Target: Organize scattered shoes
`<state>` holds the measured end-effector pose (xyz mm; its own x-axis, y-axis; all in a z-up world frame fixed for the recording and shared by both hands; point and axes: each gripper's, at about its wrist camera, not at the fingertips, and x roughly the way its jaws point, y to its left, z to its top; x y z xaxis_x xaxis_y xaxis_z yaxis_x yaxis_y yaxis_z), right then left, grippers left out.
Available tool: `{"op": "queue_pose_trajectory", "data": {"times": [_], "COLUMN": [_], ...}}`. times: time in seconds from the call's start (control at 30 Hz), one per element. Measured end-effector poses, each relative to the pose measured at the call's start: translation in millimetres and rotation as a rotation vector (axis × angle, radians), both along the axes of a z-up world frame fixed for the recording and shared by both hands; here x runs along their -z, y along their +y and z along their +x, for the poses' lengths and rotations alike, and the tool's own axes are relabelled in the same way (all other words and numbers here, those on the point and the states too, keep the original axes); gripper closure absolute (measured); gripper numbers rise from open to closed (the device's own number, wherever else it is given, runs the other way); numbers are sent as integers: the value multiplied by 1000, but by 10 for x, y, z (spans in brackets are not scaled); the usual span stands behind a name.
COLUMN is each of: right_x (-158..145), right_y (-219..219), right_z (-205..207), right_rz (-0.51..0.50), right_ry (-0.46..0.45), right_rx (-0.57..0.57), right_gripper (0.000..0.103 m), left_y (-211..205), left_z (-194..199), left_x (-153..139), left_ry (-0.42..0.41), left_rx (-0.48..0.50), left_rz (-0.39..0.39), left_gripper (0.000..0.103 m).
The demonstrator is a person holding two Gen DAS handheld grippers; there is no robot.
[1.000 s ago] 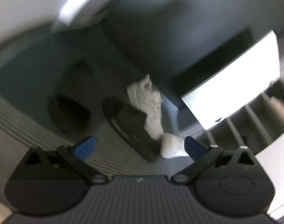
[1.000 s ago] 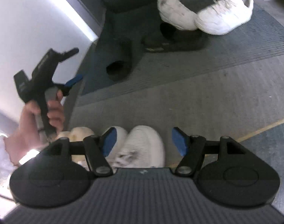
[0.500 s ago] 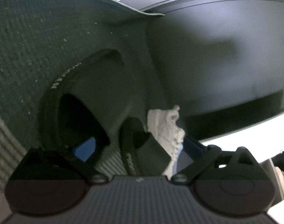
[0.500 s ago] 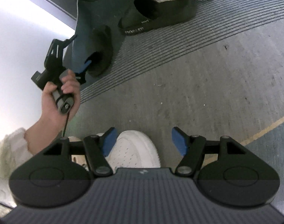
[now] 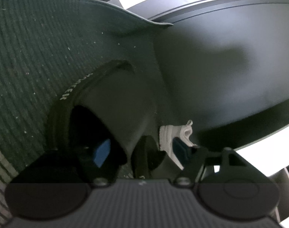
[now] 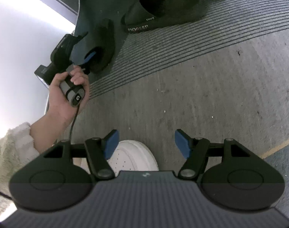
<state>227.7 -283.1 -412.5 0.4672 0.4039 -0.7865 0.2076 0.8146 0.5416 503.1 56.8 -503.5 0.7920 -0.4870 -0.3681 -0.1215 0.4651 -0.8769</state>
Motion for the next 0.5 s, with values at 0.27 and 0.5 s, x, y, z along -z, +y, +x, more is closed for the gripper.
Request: {"op": "queue_pose_trajectory", "data": {"times": [0.27, 0.5], "right_x": [-26, -58], "right_y": [7, -34], "right_z": [-101, -121], "right_rz": [3, 4], "right_ry": [10, 4], "right_rx": [0, 17], "right_gripper": [36, 36], "left_y": [-91, -45], "left_z": [107, 61], "left_x": [-93, -159], "left_ry": [47, 57], "left_rx": [-4, 28], "left_rz": [104, 153], "left_gripper": [63, 86]}}
